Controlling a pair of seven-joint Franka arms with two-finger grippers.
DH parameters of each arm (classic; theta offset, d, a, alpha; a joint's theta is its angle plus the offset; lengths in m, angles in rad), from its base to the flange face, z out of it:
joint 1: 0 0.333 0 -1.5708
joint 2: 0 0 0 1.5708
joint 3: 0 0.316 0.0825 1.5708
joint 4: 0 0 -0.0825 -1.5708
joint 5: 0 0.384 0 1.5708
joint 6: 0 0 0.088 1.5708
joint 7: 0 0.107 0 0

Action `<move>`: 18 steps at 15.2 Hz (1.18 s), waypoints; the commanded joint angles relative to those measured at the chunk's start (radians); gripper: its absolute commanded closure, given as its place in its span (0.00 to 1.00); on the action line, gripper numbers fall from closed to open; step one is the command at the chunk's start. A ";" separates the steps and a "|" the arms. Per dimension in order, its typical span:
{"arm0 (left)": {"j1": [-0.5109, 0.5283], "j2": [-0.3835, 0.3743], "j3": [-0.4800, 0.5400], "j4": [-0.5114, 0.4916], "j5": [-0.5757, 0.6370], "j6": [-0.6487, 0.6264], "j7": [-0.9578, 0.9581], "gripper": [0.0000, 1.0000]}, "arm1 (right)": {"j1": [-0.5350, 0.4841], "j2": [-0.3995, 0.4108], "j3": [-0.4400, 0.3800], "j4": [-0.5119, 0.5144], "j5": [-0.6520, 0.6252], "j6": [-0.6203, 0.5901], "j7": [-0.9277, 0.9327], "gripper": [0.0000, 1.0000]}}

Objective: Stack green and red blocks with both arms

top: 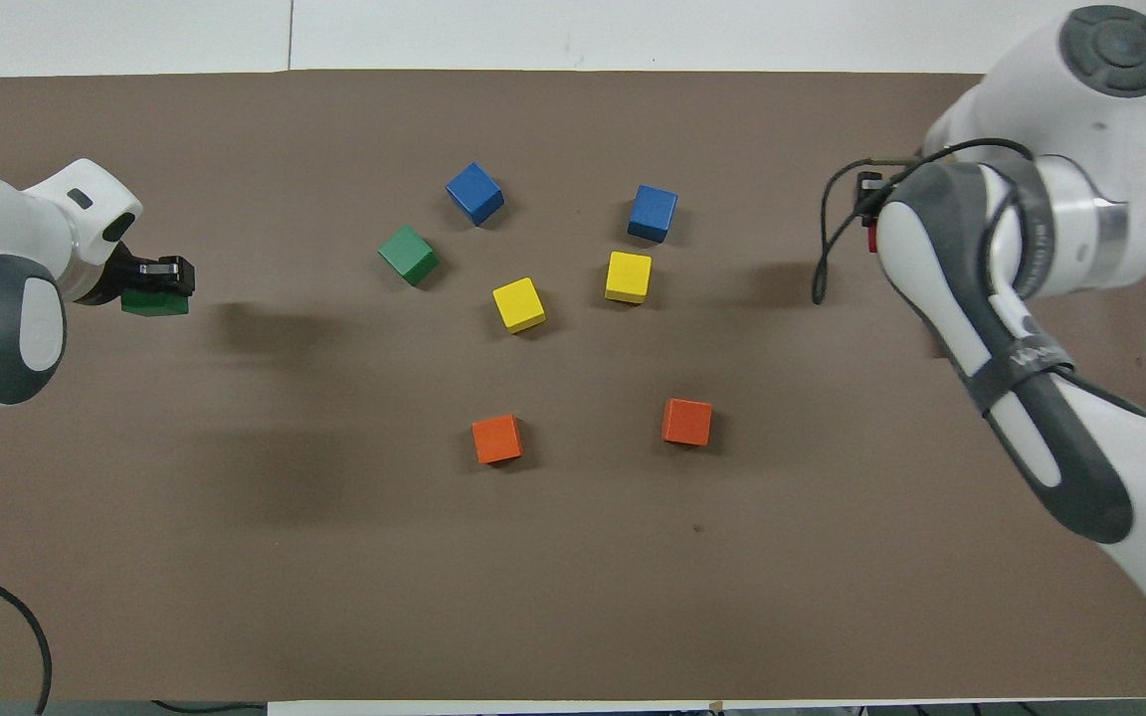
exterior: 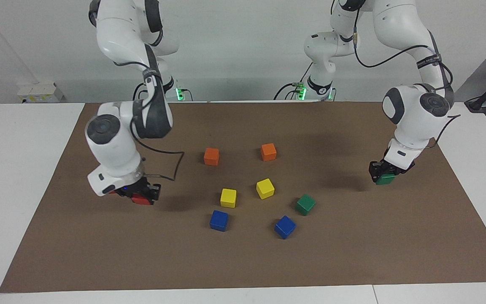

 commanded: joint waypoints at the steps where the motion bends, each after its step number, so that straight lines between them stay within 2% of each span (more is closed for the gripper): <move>1: 0.009 0.056 -0.010 -0.004 0.013 0.059 0.008 1.00 | -0.084 -0.197 0.017 -0.325 -0.011 0.154 -0.205 1.00; 3: 0.003 0.067 -0.010 -0.033 0.013 0.085 0.007 1.00 | -0.144 -0.221 0.018 -0.415 -0.009 0.258 -0.323 1.00; 5: 0.011 0.065 -0.010 -0.074 0.013 0.131 0.013 1.00 | -0.154 -0.241 0.018 -0.496 -0.009 0.338 -0.360 1.00; 7: 0.009 0.067 -0.010 -0.097 0.013 0.170 0.011 1.00 | -0.155 -0.243 0.017 -0.522 -0.009 0.388 -0.383 1.00; 8: 0.005 0.068 -0.010 -0.096 0.013 0.167 0.011 0.71 | -0.164 -0.240 0.017 -0.533 -0.009 0.403 -0.403 1.00; 9: 0.000 0.068 -0.010 -0.088 0.013 0.159 0.007 0.21 | -0.177 -0.238 0.017 -0.545 -0.009 0.430 -0.412 1.00; 10: -0.002 0.067 -0.008 -0.082 0.013 0.158 0.005 0.00 | -0.178 -0.237 0.017 -0.555 -0.009 0.458 -0.425 1.00; 12: -0.003 0.068 -0.008 -0.021 0.016 0.104 0.007 0.00 | -0.186 -0.229 0.017 -0.562 -0.009 0.474 -0.437 1.00; 13: -0.014 0.076 -0.010 0.066 0.016 0.002 0.001 0.00 | -0.191 -0.225 0.017 -0.564 -0.009 0.475 -0.434 1.00; 14: -0.055 0.110 -0.008 0.197 0.003 -0.142 -0.046 0.00 | -0.191 -0.225 0.017 -0.564 -0.009 0.475 -0.431 1.00; 15: -0.096 0.155 -0.010 0.331 -0.003 -0.258 -0.179 0.00 | -0.192 -0.225 0.018 -0.564 -0.009 0.475 -0.429 1.00; 16: -0.133 0.188 -0.010 0.420 -0.004 -0.302 -0.344 0.00 | -0.192 -0.225 0.018 -0.564 -0.008 0.475 -0.426 1.00; 18: -0.222 0.209 -0.008 0.450 -0.015 -0.290 -0.572 0.00 | -0.194 -0.225 0.018 -0.564 0.000 0.474 -0.422 1.00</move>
